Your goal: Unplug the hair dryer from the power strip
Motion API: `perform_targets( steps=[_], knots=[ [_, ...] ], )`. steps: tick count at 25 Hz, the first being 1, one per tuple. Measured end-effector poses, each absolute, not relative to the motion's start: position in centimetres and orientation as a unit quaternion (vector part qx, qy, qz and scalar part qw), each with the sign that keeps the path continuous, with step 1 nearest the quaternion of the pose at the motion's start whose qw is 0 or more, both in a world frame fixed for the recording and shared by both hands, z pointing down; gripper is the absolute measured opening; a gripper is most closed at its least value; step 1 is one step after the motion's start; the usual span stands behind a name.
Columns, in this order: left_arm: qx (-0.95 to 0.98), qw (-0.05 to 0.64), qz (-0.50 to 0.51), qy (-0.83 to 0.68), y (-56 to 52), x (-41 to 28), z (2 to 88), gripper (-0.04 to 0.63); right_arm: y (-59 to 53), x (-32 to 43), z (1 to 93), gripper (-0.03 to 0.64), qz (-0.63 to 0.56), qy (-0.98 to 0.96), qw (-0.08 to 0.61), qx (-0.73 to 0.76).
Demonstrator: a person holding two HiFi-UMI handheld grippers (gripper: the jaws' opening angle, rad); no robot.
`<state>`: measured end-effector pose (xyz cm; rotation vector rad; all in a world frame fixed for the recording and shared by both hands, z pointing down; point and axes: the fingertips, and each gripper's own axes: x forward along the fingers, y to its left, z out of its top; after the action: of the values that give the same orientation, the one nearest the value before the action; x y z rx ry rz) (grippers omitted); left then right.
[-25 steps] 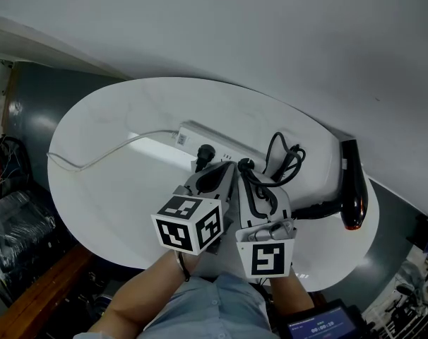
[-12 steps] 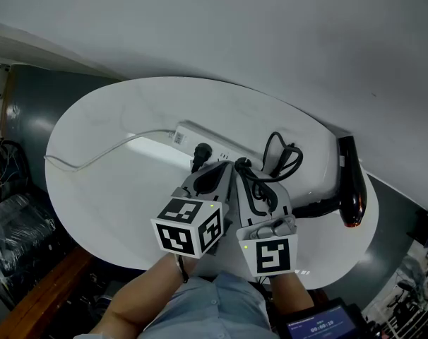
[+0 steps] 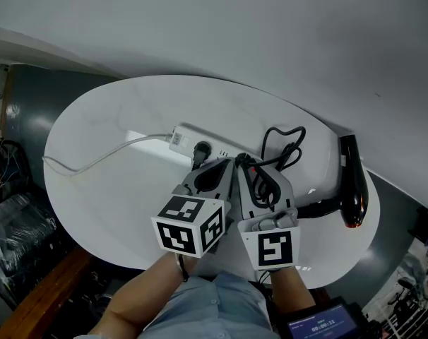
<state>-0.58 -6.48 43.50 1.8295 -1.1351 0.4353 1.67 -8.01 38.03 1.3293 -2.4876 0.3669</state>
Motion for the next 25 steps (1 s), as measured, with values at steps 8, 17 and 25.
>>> perform_targets(
  steps=[8,17,25],
  knots=[
    [0.734,0.458,0.18,-0.468,-6.6,-1.1,43.1,-0.003,-6.6,1.4,40.7,0.138,0.088,-0.89,0.271,0.357],
    [0.736,0.457,0.204,-0.456,-6.8,-0.8,43.3,-0.003,-6.2,0.9,40.5,0.052,0.059,-0.888,0.297,0.346],
    [0.739,0.454,0.2,-0.456,-7.0,-1.0,43.4,-0.003,-5.2,0.5,35.0,0.049,0.153,-0.879,0.157,0.424]
  ],
)
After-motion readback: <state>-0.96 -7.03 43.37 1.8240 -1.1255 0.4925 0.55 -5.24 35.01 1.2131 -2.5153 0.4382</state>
